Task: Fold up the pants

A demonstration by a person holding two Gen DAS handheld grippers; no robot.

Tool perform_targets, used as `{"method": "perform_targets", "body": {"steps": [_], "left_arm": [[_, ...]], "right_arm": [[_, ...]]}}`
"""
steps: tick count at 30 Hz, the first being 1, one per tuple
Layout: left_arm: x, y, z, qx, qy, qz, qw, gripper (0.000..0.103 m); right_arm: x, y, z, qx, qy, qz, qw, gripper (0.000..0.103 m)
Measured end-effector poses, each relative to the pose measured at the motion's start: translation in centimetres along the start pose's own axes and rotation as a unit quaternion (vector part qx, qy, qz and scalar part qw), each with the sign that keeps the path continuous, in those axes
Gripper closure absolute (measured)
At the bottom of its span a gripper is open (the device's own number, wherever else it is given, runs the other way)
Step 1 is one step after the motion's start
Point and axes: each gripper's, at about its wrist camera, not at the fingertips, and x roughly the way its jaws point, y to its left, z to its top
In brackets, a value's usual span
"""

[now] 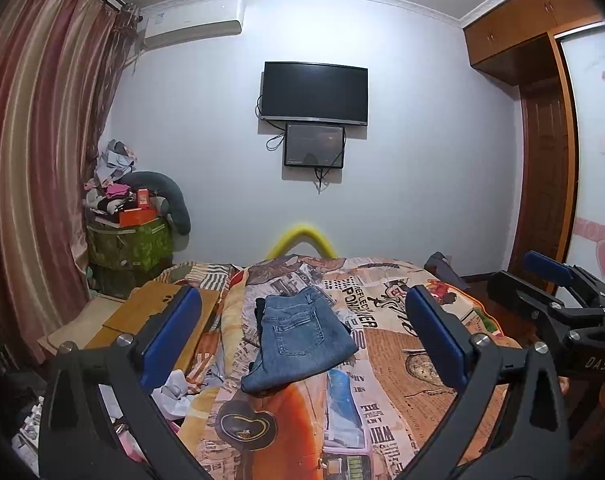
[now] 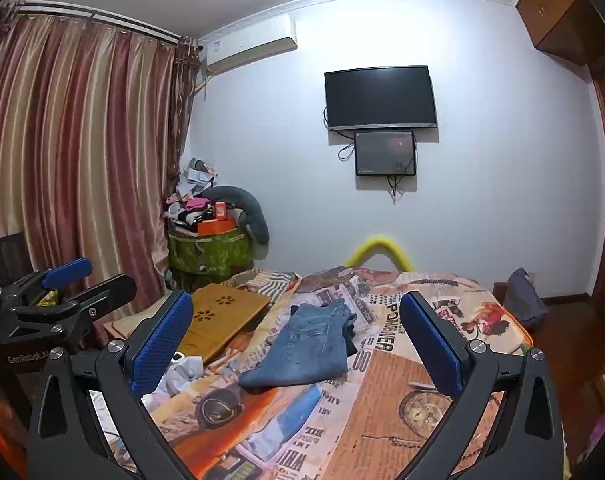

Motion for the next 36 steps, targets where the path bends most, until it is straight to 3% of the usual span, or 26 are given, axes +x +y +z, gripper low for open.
{"method": "perform_targets", "body": {"steps": [36], "left_arm": [[0.8,-0.65,-0.73,-0.001,0.012,-0.019,0.9997,0.0]], "right_arm": [[-0.26,-0.41,0.02,0.001,0.01,-0.003,1.0,0.0]]}}
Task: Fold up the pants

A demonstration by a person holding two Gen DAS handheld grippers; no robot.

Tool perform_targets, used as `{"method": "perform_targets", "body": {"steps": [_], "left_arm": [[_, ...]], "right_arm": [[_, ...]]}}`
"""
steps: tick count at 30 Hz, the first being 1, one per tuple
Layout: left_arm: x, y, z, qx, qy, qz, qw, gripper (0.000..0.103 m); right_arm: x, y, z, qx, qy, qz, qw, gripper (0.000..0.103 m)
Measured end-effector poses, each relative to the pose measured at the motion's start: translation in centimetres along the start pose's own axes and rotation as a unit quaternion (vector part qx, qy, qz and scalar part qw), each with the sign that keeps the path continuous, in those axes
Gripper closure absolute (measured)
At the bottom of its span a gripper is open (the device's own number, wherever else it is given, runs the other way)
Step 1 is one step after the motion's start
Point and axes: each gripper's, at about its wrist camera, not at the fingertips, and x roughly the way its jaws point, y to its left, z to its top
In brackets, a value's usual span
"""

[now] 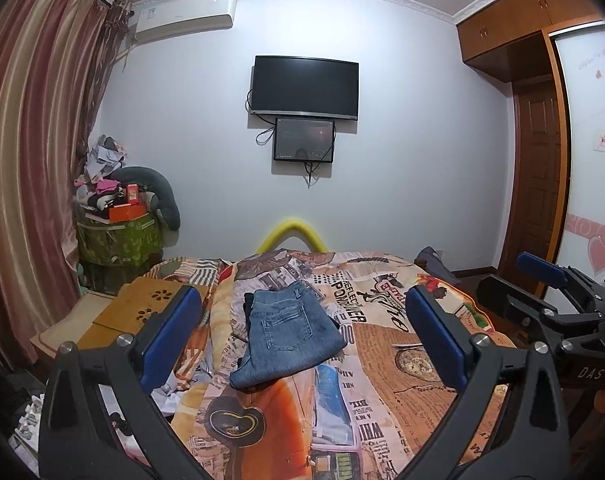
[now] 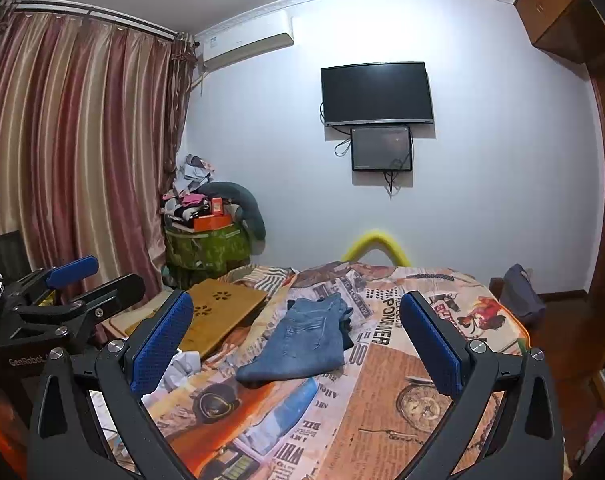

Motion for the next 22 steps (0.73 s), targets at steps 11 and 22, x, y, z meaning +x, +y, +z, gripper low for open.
{"method": "perform_targets", "body": {"steps": [11,22], "left_arm": [[-0.11,0.18,-0.12,-0.011,0.003,0.001,0.9999,0.0],[0.05,0.21,-0.26,-0.012,0.006,-0.005,0.9999,0.0]], "right_arm": [[0.03,0.01,0.15,0.002,0.003,-0.003,1.0,0.0],[0.24,0.1,0.16,0.005,0.006,-0.002,1.0,0.0]]}}
